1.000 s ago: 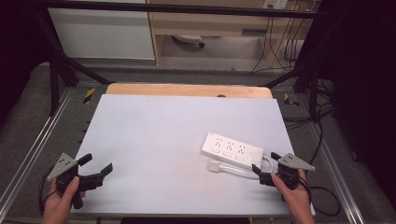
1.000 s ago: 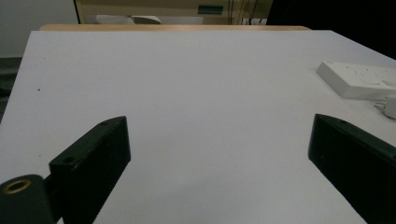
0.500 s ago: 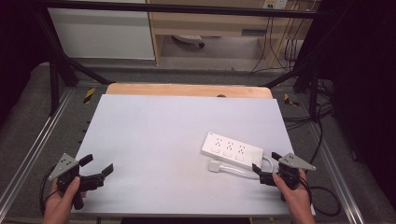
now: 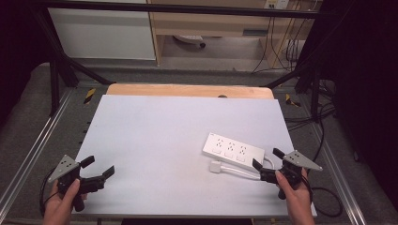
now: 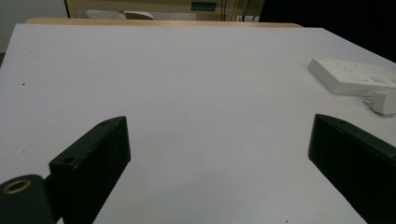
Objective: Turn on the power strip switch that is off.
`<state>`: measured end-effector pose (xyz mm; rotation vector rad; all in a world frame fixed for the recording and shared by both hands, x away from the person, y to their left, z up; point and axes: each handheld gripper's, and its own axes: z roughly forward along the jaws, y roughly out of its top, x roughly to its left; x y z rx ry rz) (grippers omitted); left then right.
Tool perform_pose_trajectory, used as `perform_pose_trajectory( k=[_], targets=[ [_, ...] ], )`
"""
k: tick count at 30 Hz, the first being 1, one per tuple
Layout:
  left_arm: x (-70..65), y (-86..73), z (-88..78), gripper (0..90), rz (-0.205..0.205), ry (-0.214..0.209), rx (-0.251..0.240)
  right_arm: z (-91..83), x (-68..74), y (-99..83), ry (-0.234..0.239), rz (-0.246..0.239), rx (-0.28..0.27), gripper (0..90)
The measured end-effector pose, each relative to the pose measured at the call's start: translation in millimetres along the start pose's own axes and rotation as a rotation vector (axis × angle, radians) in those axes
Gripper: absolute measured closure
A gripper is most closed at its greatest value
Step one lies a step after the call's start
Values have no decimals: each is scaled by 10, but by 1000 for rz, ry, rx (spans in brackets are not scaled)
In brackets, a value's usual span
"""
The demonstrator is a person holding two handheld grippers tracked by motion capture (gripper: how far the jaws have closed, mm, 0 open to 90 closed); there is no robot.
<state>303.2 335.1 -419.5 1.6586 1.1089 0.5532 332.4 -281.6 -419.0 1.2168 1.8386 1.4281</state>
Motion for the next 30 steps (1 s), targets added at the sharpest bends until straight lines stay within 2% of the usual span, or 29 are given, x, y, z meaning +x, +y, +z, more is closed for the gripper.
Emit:
perform_pose_trajectory(
  k=[3,6,9,21,30],
  targets=[
    [-11,-2,1,59,-1,2,3,7,24,92,-13,-13,-16,40],
    [-18,-3,2,58,1,2,3,27,29,159,-14,-6,-32,40],
    [-22,-4,1,58,4,0,5,77,28,203,-14,-15,-25,39],
    [-27,-4,-3,58,10,-2,6,237,54,375,-20,16,-29,20],
    [-29,-6,-1,58,10,-2,7,379,144,482,-11,9,-29,27]
  ],
)
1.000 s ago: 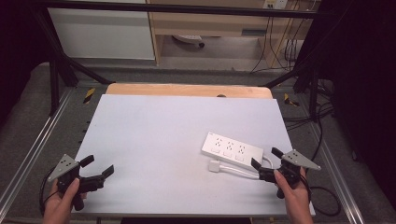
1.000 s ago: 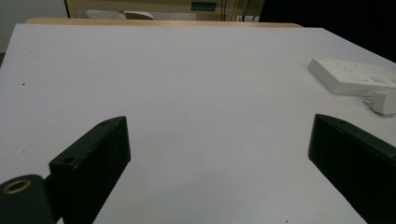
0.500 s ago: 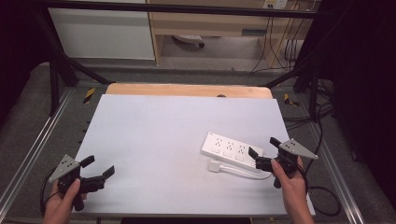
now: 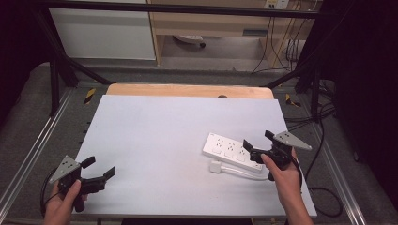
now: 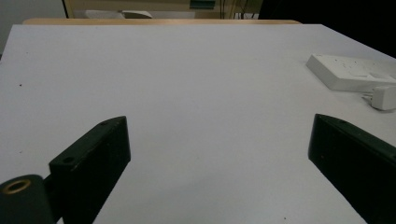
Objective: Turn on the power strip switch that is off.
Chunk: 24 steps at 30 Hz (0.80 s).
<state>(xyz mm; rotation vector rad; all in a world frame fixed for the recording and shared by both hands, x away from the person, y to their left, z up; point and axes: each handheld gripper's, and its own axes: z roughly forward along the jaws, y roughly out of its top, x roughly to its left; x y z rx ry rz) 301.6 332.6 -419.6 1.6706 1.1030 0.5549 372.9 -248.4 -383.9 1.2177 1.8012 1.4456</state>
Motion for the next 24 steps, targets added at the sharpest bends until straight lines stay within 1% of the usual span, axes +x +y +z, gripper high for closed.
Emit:
perform_pose_trajectory(
  k=[4,6,10,11,15,16,19,24],
  targets=[
    [1,-1,0,58,2,1,1,45,27,26,7,-4,8,30],
    [1,-1,3,58,5,1,3,93,54,51,6,-9,9,43],
    [2,-2,1,58,5,1,4,135,80,70,5,-14,7,62],
    [3,-2,1,58,6,2,4,162,98,80,6,-20,7,83],
    [5,-3,1,58,7,2,5,198,123,86,3,-26,5,105],
    [4,-4,0,58,7,1,5,222,131,88,1,-26,2,143],
    [4,-4,2,58,7,2,3,257,142,94,2,-19,1,156],
    [5,-4,1,58,7,1,5,310,177,97,-6,-30,3,233]
  ],
)
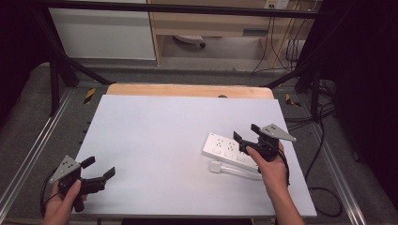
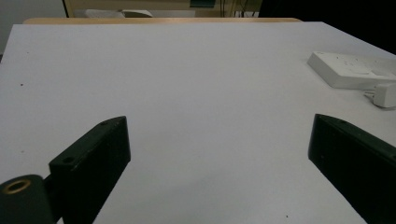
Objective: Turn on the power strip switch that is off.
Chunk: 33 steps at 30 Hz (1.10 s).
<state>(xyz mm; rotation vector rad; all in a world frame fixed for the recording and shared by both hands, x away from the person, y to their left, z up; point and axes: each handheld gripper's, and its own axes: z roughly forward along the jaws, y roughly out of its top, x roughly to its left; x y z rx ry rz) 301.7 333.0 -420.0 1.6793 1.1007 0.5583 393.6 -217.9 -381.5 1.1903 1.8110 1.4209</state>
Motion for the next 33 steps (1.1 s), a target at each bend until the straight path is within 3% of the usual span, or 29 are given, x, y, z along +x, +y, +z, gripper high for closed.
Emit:
perform_pose_trajectory(
  k=[11,33],
  targets=[
    [3,0,-4,59,2,1,-1,142,119,-44,-6,-28,-7,478],
    [2,1,-8,59,2,-2,-3,352,355,-158,40,-77,18,702]
  ],
)
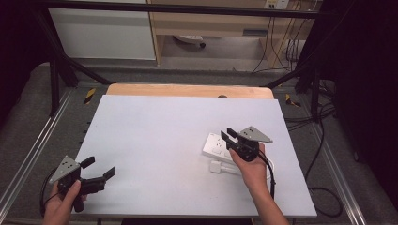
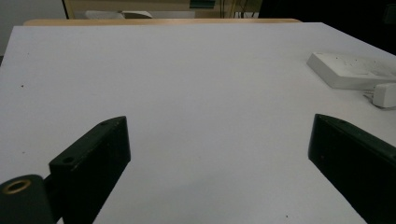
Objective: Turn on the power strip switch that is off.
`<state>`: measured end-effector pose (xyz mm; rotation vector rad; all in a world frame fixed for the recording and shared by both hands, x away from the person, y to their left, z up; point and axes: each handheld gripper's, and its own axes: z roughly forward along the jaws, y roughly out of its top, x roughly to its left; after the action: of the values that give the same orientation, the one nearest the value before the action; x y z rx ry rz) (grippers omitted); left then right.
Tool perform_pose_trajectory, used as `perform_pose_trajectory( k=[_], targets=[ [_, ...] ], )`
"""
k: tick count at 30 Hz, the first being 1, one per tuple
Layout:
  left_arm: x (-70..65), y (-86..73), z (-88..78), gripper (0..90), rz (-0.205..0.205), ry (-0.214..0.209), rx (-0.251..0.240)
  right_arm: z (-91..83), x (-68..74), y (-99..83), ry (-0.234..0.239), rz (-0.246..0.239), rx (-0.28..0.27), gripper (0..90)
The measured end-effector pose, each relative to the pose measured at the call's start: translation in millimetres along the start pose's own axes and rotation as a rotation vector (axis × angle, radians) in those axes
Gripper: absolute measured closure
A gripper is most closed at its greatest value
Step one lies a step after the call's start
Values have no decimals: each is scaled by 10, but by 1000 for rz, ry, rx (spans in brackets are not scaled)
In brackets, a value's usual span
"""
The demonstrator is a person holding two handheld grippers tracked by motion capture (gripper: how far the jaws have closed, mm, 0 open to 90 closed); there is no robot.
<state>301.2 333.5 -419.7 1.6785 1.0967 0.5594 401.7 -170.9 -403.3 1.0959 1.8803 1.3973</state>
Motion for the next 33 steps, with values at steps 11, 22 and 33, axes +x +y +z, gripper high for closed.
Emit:
perform_pose_trajectory(
  k=[11,22,33],
  targets=[
    [-2,0,0,58,2,1,1,77,32,-88,-3,5,14,770],
    [-7,-2,6,59,6,1,4,136,80,-152,-2,-5,28,809],
    [-9,-3,11,58,10,0,5,173,112,-248,-1,-10,58,828]
  ],
)
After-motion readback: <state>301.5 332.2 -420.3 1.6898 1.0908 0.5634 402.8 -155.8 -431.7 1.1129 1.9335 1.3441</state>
